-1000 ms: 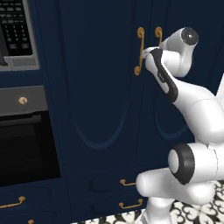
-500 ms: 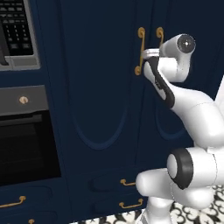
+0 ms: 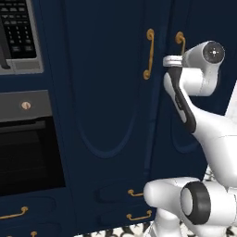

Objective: Open the cabinet, pick up the bread from the cabinet and place it in the basket. Then move the basket to the dining counter.

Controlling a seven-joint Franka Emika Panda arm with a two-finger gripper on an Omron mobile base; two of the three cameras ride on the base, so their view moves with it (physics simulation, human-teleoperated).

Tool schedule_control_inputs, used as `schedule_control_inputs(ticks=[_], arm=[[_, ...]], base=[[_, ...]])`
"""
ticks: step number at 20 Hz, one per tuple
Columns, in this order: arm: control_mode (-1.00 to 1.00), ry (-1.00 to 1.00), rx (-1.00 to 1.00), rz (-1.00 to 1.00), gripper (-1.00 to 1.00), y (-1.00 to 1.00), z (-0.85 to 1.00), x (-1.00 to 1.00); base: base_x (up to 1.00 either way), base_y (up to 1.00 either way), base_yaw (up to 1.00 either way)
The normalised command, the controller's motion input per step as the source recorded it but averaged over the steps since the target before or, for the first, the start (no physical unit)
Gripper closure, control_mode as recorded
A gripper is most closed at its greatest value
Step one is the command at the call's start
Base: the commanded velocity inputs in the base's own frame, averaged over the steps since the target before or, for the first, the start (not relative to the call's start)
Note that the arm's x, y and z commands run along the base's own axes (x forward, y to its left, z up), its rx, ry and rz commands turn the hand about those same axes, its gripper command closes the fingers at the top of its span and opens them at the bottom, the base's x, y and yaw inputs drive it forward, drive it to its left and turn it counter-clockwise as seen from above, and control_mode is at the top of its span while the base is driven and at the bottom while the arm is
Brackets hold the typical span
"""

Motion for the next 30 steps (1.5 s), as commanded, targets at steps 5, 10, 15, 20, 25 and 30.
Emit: schedule_control_inputs(ticks=[5, 10, 15, 20, 25, 30], arm=[[-1.00, 0.00, 0.05, 0.00, 1.00, -1.00, 0.00, -0.91], [-1.00, 0.00, 0.01, 0.00, 1.00, -1.00, 0.00, -0.81], [-1.00, 0.00, 0.00, 0.00, 1.00, -1.00, 0.00, -0.79], [-1.00, 0.00, 0.00, -0.01, 1.00, -1.00, 0.00, -0.80], [-1.00, 0.00, 0.00, -0.01, 1.00, -1.00, 0.00, -0.82], [-1.00, 0.00, 0.00, -0.02, 1.00, -1.00, -0.02, -0.78]], base=[[0.00, 0.00, 0.00], [0.00, 0.00, 0.00], [0.00, 0.00, 0.00], [0.00, 0.00, 0.00], [0.00, 0.00, 0.00], [0.00, 0.00, 0.00]])
